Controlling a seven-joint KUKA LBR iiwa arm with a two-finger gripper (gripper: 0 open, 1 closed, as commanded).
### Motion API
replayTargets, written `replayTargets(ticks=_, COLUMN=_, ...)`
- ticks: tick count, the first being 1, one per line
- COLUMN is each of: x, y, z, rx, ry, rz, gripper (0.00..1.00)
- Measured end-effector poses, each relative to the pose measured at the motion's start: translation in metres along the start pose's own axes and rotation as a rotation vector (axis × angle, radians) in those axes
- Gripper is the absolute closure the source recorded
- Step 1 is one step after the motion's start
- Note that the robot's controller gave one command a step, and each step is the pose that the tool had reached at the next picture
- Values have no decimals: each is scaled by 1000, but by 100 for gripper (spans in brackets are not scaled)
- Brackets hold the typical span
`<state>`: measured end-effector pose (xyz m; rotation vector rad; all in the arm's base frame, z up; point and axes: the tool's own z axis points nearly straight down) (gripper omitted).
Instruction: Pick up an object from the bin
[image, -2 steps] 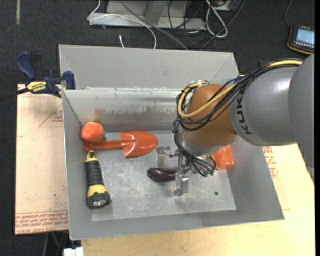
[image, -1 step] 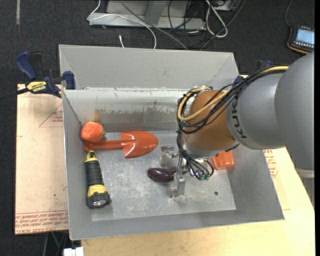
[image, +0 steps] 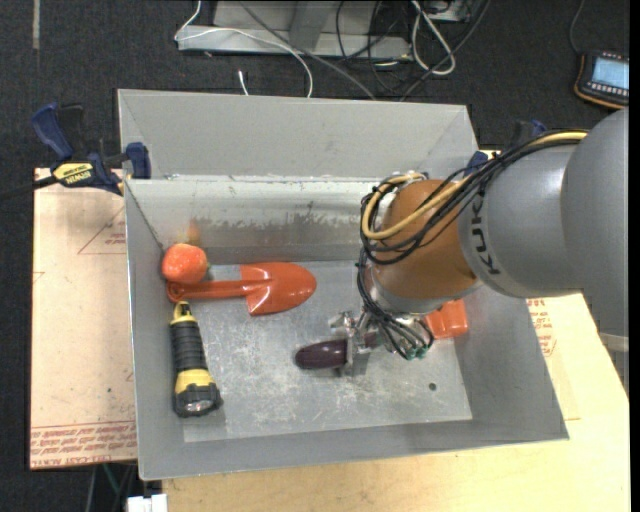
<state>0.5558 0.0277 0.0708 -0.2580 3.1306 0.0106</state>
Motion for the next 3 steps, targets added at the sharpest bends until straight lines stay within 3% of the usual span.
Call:
replayTargets(ticks=2, x=3, y=0, z=-12, rx=-1, ry=9, rz=0, gripper=100)
replayTargets(ticks=3, x=1, y=1, z=-38, rx=0, ry=3, rz=0, gripper=100)
